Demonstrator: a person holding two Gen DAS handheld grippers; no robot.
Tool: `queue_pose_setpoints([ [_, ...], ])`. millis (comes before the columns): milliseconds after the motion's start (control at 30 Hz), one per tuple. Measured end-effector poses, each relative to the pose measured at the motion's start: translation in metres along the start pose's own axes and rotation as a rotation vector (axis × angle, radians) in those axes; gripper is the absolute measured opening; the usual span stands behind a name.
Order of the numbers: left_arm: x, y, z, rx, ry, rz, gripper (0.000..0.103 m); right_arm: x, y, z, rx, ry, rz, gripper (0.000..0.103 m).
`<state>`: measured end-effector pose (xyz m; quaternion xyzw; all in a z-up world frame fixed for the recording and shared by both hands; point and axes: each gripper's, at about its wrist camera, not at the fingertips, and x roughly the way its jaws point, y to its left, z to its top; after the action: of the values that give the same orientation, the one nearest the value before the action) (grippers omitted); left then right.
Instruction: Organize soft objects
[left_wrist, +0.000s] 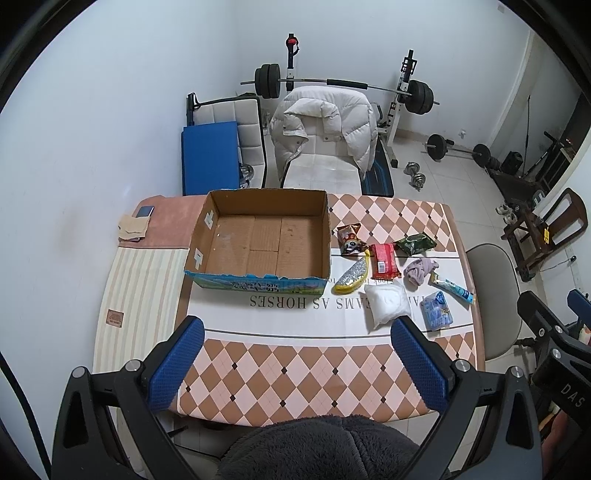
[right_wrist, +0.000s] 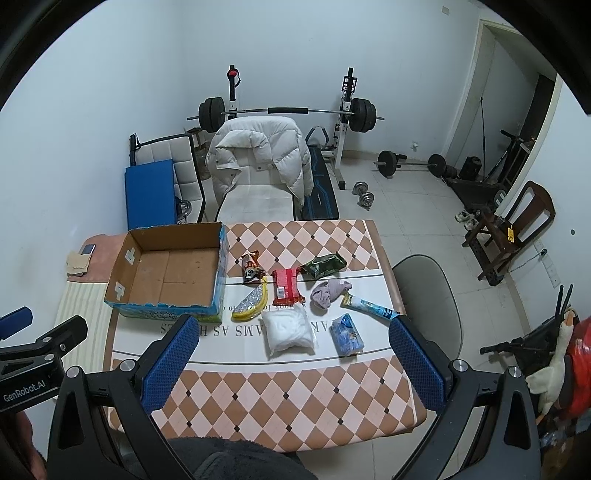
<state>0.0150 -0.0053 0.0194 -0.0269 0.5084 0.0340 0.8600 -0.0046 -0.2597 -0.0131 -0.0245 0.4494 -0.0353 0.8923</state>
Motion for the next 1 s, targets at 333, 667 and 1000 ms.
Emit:
queue_pose_setpoints([
  [333, 0.0007, -0.0014, 0.001, 0.002, -0.002, 0.001, 0.103, -0.0012, 0.0014, -0.0041, -0.001, -0.005, -0.001, 0.103],
  [667, 0.0005, -0.0012, 0.0014, 0.001, -0.003, 0.0, 0.103, -0.0012, 0.0022, -0.0044, 0.001, -0.004, 0.002, 0.103],
  [1000, 0.0, -0.0006, -0.0008, 0.003, -0.004, -0.001, 0.103, 0.0013, 0.0026, -0.0068, 0.012, 0.008, 0.016, 0.103],
])
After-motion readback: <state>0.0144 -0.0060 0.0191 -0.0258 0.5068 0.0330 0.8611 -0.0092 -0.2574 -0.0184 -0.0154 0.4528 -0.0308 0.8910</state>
